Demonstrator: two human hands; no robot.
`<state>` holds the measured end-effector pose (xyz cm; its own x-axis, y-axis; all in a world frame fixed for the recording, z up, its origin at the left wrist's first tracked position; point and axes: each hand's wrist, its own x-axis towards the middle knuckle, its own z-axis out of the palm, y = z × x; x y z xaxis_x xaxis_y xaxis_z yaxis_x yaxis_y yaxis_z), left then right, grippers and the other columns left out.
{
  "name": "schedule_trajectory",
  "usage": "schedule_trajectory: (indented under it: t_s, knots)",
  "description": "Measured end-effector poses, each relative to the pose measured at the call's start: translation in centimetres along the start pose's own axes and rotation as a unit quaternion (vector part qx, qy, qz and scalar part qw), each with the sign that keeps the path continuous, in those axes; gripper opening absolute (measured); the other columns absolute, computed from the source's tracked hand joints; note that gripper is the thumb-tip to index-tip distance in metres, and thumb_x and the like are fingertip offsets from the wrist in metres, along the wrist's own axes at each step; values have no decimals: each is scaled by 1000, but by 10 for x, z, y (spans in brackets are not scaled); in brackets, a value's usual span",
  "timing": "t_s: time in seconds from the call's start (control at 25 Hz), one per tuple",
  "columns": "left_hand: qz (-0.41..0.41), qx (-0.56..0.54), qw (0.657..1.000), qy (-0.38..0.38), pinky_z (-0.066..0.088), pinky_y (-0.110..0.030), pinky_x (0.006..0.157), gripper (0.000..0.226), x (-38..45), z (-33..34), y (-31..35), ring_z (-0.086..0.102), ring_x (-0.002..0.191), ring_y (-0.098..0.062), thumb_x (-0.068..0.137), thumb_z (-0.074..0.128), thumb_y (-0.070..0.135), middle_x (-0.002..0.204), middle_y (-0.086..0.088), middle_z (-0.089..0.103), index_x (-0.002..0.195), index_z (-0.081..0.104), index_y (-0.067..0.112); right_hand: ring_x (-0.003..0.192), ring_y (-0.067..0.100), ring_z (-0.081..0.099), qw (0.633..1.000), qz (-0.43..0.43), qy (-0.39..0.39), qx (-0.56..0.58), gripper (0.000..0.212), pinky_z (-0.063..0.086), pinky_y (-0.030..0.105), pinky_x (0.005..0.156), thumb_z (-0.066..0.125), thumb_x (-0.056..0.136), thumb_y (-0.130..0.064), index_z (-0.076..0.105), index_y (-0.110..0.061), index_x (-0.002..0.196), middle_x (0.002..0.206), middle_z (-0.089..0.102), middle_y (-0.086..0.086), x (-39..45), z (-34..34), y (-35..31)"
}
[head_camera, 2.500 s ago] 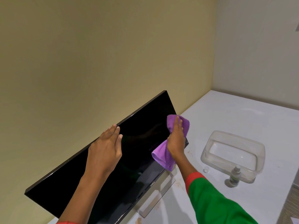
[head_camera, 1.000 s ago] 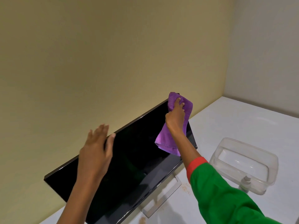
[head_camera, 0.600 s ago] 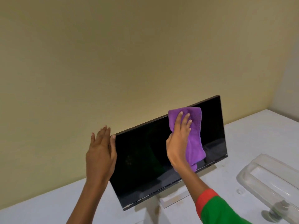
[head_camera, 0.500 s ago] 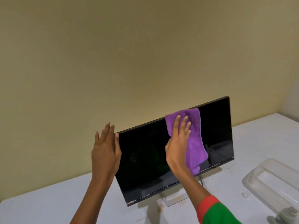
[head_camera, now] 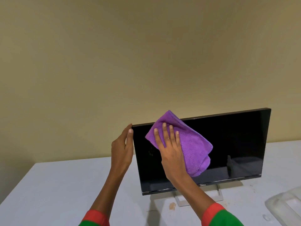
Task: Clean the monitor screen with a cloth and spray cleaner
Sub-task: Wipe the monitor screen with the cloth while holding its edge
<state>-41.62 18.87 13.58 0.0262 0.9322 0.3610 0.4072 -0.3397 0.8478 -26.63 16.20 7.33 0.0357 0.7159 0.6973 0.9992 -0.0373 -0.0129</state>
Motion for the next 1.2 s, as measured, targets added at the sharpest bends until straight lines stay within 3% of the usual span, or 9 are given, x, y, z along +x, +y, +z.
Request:
schedule_trajectory:
  t_s: [0.16,0.32,0.44,0.6,0.68,0.88,0.96,1.08,1.2]
  knots:
    - [-15,-65,997,-38,30,-17,102,40,-2,-3,-5,39,124,2,97,34,37,138,6,49,132,48,25,139,37,32,995,-101,8,-6,60,33,54,110,31,86,-2,38,-14,144,150,36,17,5,8,-9]
    - [-22,-62,996,-60,25,-24,109,43,-2,-3,-11,25,138,-7,96,29,44,142,5,45,135,42,32,140,35,31,977,-212,12,-24,54,27,52,114,35,91,-8,38,-16,144,152,33,14,1,20,-8]
    - [27,68,994,-85,14,-41,115,51,-4,0,-11,4,143,-10,93,21,47,152,9,25,142,24,33,141,33,30,960,-274,3,-63,57,22,54,115,49,91,-18,32,-20,146,155,29,11,-9,26,6]
    - [145,298,937,-107,-9,-54,111,56,-8,6,-10,-18,140,-10,94,8,52,151,18,-10,145,1,30,142,31,29,947,-304,13,-104,57,20,64,111,41,95,-16,26,-23,149,157,26,7,-27,27,51]
    - [167,352,915,-104,-10,-57,110,63,-10,9,-8,-20,139,-12,90,3,54,152,14,-9,146,1,26,141,30,32,951,-283,13,-126,57,23,66,110,28,95,-7,26,-25,149,156,27,5,-38,25,81]
    - [166,372,909,-93,-11,-56,112,60,-12,12,-4,-17,141,-12,92,6,50,152,13,0,146,5,23,144,33,20,965,-176,-15,-196,85,24,72,103,33,75,7,19,-31,150,157,22,5,-64,8,169]
    - [176,365,909,-99,-12,-50,114,59,-12,13,-3,-15,141,-12,93,8,48,154,10,0,145,2,23,144,35,21,976,-96,-35,-192,92,23,73,102,33,71,15,18,-31,150,158,19,7,-72,-1,195]
    - [207,377,895,-114,-10,-39,116,61,-10,19,4,-11,141,-12,93,6,49,155,2,-3,145,0,18,142,42,22,986,54,-73,-137,96,24,73,102,48,68,19,23,-27,148,157,20,13,-80,-9,218]
    - [248,421,863,-127,-7,-34,116,66,-6,28,10,0,143,-16,91,5,51,155,-2,4,146,5,13,143,46,10,970,222,-98,-22,106,30,72,100,50,66,27,14,-26,151,159,10,14,-86,-13,228]
